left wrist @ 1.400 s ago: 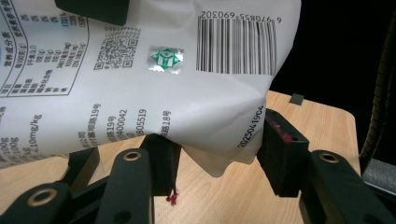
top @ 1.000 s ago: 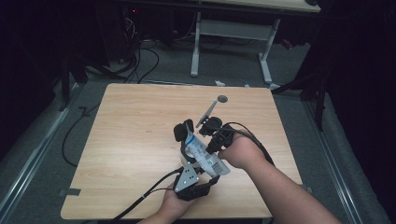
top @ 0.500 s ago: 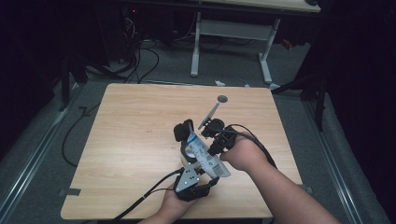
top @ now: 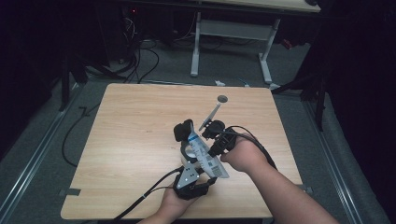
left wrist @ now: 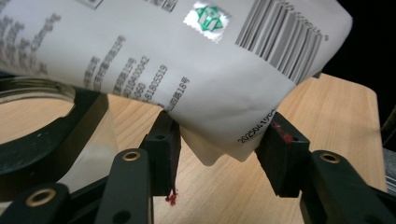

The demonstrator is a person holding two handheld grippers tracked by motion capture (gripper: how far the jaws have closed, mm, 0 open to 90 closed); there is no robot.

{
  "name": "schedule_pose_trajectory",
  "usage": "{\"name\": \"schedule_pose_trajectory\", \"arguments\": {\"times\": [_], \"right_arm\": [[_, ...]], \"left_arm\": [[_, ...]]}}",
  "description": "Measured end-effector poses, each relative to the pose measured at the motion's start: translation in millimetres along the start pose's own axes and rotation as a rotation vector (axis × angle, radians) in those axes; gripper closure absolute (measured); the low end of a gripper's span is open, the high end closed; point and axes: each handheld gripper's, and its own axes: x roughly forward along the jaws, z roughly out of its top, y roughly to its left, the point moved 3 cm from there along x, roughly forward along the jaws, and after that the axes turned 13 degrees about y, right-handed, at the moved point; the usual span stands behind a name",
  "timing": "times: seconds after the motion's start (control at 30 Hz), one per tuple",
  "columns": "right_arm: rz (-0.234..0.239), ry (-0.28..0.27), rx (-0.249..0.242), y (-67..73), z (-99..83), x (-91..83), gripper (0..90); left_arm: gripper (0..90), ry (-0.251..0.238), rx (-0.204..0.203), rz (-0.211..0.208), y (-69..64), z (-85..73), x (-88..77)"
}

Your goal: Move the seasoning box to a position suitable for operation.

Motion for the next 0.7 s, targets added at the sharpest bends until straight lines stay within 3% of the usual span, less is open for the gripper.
{"name": "schedule_pose_trajectory", "arguments": {"times": [0.4, 0.7], "right_arm": [[0.001, -0.003, 0.006, -1.3, -0.3, 1.1, 89.8], [0.004, -0.012, 0.012, -2.4, 0.0, -0.8, 90.0]], "left_arm": [[49.9, 0.008, -0.002, -0.027, 1.1, -0.9, -1.6], [37.6, -0.002, 0.001, -0.066, -0.3, -2.4, -3.9]]}}
